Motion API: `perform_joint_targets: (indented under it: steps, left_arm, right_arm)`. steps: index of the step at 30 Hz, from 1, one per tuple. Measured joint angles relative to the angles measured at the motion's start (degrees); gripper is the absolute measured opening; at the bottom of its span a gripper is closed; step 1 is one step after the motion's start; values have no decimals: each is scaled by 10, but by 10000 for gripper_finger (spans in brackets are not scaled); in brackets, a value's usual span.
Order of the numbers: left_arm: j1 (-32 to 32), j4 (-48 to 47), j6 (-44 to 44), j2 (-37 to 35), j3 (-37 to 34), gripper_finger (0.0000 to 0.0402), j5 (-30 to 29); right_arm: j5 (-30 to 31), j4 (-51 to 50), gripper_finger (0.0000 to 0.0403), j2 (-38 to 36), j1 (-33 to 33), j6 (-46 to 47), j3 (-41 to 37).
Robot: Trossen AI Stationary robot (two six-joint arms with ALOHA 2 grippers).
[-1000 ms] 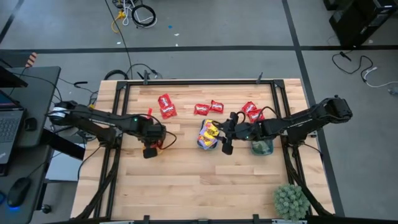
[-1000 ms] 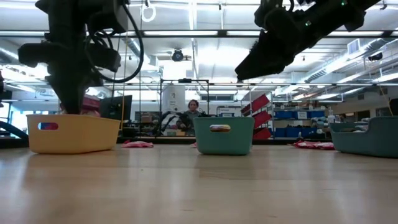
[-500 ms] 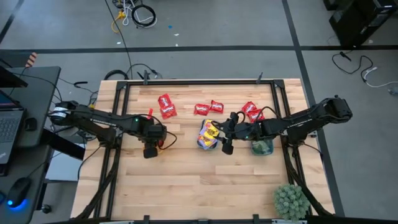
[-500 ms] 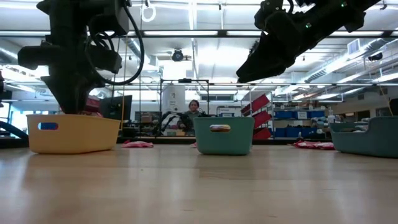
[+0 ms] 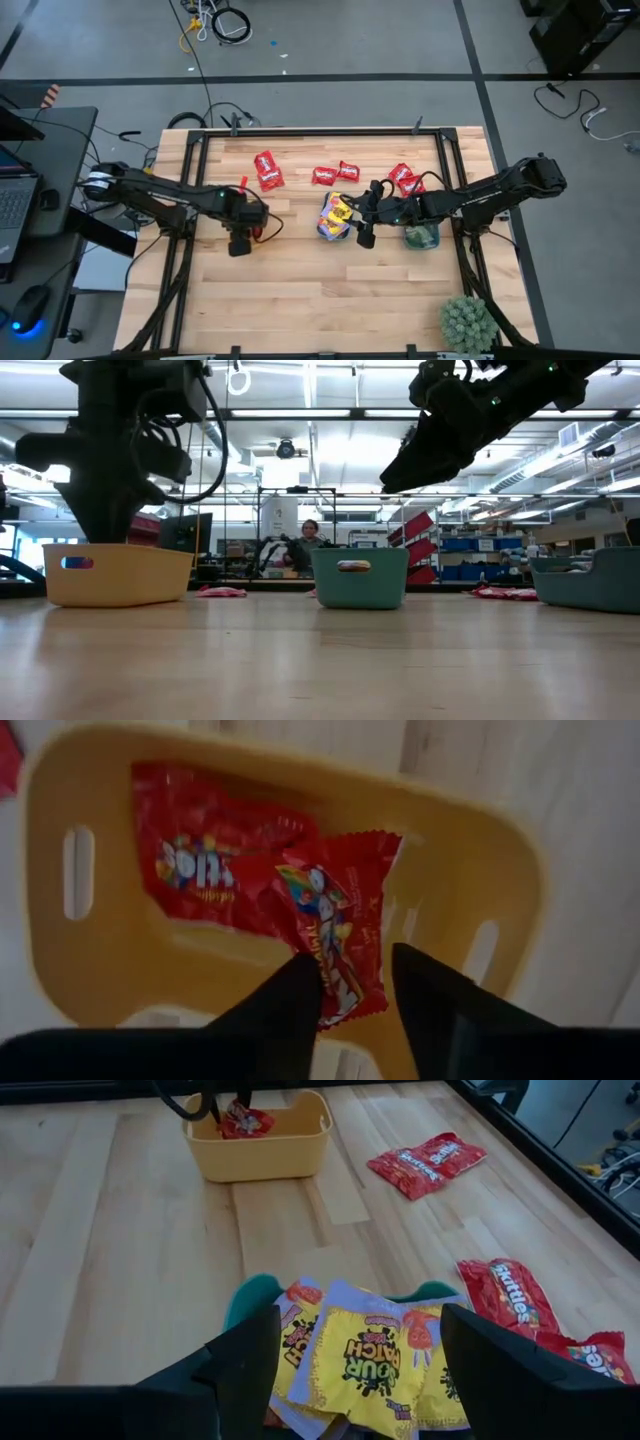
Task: Sort candy
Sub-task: Put the red candy pack into the yellow bin
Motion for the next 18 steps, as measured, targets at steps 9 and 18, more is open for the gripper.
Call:
perform_joint_targets:
  steps: [9, 18]
  left_arm:
    - [-19, 5, -23, 5, 0, 65, 1]
    - [-20, 1, -78, 5, 18, 200, -26]
  right_arm:
    - [0, 0, 261, 0, 0, 0, 0]
    - [0, 0, 276, 0, 0, 0, 0]
